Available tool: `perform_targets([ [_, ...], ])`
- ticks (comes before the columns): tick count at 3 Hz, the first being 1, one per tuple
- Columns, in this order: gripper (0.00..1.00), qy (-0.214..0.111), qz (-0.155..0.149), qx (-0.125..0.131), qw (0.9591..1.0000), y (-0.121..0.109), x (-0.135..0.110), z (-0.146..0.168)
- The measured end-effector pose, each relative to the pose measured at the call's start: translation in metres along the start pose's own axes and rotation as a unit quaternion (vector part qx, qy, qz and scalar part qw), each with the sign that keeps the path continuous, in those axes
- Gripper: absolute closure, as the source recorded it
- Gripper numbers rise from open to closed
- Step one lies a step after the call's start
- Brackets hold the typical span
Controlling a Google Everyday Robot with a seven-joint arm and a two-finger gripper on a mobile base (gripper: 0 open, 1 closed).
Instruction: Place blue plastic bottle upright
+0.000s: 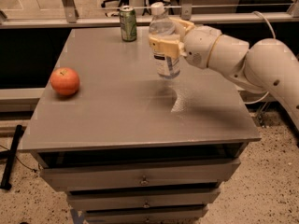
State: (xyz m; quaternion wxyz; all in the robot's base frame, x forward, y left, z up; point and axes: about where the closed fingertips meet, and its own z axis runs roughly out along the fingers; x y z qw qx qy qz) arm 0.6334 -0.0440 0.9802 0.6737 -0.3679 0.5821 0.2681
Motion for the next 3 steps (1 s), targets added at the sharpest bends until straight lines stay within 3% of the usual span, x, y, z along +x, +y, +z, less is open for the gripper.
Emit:
perform_targets([
  [1, 1.00, -0.030, -0.006, -0.002, 0.9995, -0.0008, 0.0076, -0.0021],
  [2, 1.00, -0.059, 0.018, -0.004, 0.9981, -0.0039, 0.0106, -0.0064],
  [3, 1.00, -0.067, 0.036, -0.003, 0.9971, -0.0070, 0.0129, -0.0086],
])
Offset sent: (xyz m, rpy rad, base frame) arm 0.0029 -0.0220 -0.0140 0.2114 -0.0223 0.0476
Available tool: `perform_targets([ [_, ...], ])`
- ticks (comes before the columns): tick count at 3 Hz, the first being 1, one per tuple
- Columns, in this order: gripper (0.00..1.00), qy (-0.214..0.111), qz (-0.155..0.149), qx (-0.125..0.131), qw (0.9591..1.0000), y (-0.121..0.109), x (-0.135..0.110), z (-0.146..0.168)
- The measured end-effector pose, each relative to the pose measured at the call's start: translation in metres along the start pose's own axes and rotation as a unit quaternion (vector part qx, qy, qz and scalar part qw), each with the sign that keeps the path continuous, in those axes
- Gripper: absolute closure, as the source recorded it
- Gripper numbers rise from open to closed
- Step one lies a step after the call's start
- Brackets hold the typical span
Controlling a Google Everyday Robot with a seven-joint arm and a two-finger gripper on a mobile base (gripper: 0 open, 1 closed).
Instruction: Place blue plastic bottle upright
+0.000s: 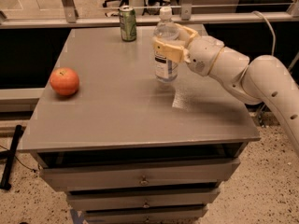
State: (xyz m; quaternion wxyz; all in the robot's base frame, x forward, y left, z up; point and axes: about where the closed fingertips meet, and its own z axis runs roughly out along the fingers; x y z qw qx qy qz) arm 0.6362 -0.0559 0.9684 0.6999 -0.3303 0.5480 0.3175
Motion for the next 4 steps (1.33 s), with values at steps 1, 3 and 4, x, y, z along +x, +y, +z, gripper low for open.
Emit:
perform_targets([
  [1, 1.00, 0.002, 0.022, -0.001, 0.9998, -0.006, 0.008, -0.001],
  [3, 0.84, -0.001, 0.004, -0.005, 1.0000, -0.006, 0.017, 0.000],
  [4, 0.61, 0.002, -0.007, -0.006, 1.0000, -0.005, 0.021, 0.000],
])
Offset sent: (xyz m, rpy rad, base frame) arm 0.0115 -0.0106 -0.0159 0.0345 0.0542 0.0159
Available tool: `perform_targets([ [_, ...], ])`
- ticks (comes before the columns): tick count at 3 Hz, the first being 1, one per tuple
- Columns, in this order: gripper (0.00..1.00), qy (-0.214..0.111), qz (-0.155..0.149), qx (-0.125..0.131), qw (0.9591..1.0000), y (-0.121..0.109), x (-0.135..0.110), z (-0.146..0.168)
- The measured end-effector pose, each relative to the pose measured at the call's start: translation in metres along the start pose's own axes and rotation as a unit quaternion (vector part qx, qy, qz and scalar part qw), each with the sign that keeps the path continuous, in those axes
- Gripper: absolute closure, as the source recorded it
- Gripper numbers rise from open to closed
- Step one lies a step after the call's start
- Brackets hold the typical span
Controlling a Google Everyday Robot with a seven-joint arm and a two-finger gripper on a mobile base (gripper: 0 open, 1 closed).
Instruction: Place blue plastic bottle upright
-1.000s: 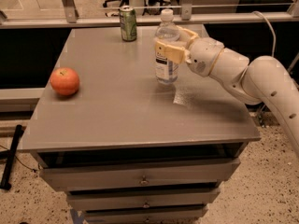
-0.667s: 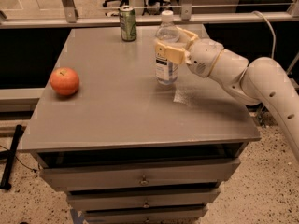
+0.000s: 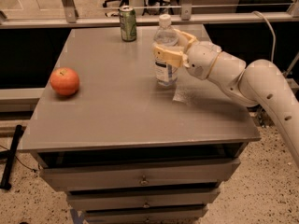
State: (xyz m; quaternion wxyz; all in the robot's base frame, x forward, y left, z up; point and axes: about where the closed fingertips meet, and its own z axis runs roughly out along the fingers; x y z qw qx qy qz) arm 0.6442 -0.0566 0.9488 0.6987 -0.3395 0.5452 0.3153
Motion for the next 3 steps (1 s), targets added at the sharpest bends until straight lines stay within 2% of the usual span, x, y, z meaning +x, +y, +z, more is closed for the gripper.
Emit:
perform_targets([
  [2, 0.15, 0.005, -0.008, -0.006, 0.9999, 0.0041, 0.0061, -0.0015],
  [3, 0.00, 0.007, -0.010, -0.005, 0.9999, 0.0044, 0.0063, -0.0037],
])
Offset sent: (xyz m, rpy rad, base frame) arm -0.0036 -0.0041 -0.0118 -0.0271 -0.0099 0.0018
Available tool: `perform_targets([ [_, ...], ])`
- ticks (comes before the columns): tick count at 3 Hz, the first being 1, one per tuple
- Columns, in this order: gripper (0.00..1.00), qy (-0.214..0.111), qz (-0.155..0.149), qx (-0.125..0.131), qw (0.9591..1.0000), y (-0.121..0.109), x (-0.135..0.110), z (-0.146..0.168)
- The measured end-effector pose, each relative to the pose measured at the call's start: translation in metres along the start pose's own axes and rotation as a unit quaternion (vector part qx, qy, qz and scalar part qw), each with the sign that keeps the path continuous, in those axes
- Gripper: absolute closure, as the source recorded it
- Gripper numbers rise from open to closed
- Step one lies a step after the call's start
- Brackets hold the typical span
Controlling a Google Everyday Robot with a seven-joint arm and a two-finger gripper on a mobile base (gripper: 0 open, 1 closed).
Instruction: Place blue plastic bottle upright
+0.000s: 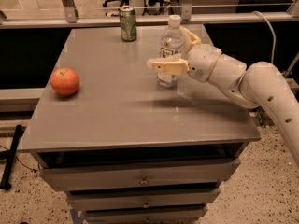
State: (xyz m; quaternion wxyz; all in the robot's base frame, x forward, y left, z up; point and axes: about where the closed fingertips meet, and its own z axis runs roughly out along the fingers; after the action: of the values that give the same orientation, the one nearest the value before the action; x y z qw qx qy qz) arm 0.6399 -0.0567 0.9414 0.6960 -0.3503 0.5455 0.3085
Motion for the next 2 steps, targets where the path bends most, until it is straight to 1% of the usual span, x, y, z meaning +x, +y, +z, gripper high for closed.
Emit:
perform_targets([
  [1, 0.00, 0.014, -0.003, 0.006, 0.9999, -0.003, -0.007, -0.012],
  [2, 0.00, 0.041, -0.014, 0.021, 0.9988, -0.011, -0.026, -0.036],
])
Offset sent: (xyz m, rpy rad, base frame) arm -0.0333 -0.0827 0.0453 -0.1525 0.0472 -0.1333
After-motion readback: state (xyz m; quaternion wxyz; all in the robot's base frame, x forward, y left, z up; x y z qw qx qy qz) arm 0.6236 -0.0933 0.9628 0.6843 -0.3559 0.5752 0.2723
